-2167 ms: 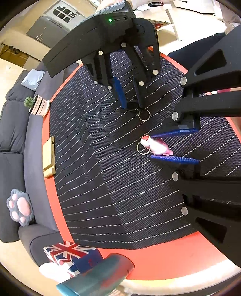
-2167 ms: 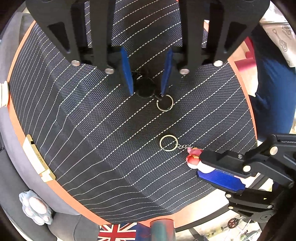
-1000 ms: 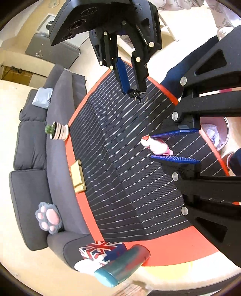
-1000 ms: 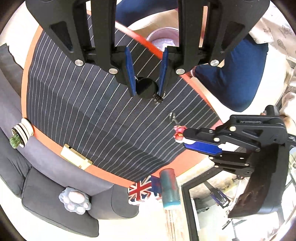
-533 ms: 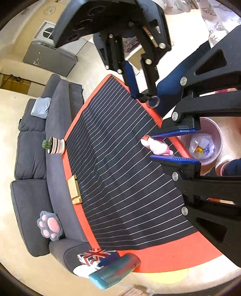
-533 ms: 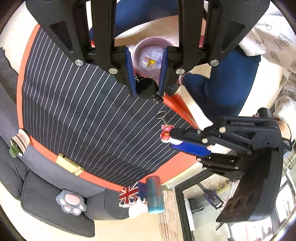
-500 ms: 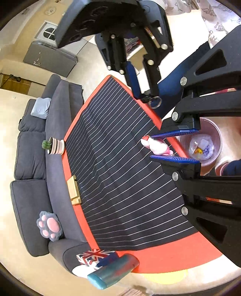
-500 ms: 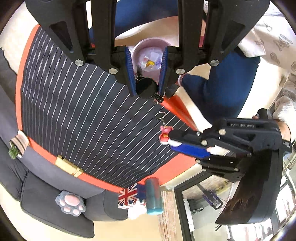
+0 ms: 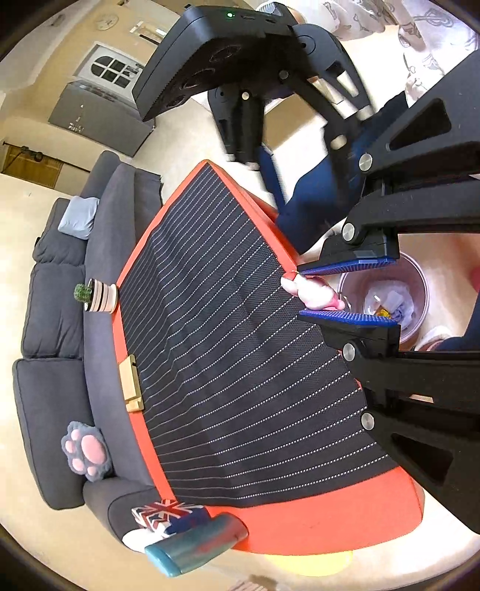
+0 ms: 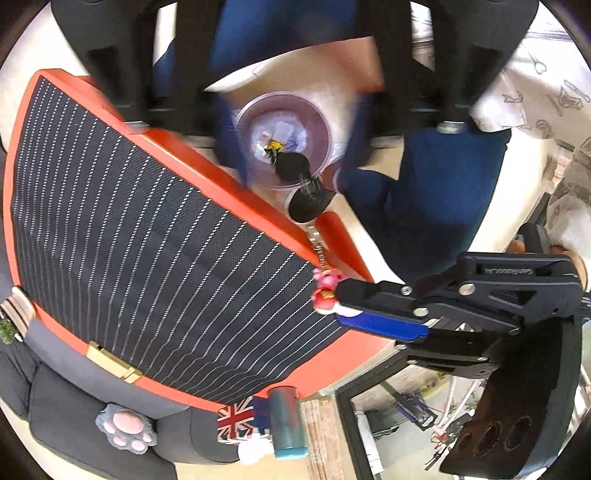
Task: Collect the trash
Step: 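Carry the black keychain over the bin and open the right gripper while the left carries the pink keychain, then lower the pink keychain into the bin and open the left gripper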
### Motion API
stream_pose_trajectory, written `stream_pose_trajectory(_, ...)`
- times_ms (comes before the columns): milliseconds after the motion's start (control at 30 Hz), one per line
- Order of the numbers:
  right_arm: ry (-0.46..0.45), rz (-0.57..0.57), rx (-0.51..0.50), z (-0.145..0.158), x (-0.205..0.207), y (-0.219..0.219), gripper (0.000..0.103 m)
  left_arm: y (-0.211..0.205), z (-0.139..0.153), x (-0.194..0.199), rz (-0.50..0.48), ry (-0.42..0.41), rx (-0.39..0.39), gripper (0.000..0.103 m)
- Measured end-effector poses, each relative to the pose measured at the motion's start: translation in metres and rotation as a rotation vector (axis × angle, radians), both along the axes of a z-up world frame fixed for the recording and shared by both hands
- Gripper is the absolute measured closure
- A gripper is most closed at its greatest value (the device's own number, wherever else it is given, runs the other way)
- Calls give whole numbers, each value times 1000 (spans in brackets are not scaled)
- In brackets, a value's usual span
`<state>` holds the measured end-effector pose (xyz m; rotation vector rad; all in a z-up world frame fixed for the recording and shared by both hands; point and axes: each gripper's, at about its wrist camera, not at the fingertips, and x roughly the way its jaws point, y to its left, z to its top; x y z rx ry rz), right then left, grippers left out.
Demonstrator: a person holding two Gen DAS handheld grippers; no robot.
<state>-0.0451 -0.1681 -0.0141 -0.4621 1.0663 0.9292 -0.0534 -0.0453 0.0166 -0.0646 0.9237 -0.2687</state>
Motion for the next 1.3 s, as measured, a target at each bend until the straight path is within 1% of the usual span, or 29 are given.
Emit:
stream_pose_trajectory(67, -2, -8, 7, 1, 2, -1, 19, 0, 0, 1, 1, 1, -1, 84)
stream_pose_trajectory(133, -15, -23, 5, 2, 3, -3, 14, 0, -1, 1, -1, 5, -1, 84)
stream_pose_trajectory(233, -10, -45, 9, 2, 5, -7, 9, -2, -2, 0, -7, 8, -3, 84)
stream_pose_trajectory(500, -18, -73, 14, 6, 7, -14, 7, -5, -5, 2, -18, 13, -9, 84)
stream_pose_trajectory(600, -40, -87, 1, 8, 6, -17, 7, -8, -6, 1, -26, 12, -12, 84)
stream_pose_trajectory(933, -46, -146, 37, 18, 9, -37, 6, -21, -9, 3, -57, 21, -10, 84)
stream_pose_trajectory(1300, -60, -165, 45, 23, 9, -48, 6, -30, -9, 2, -77, 27, -4, 84)
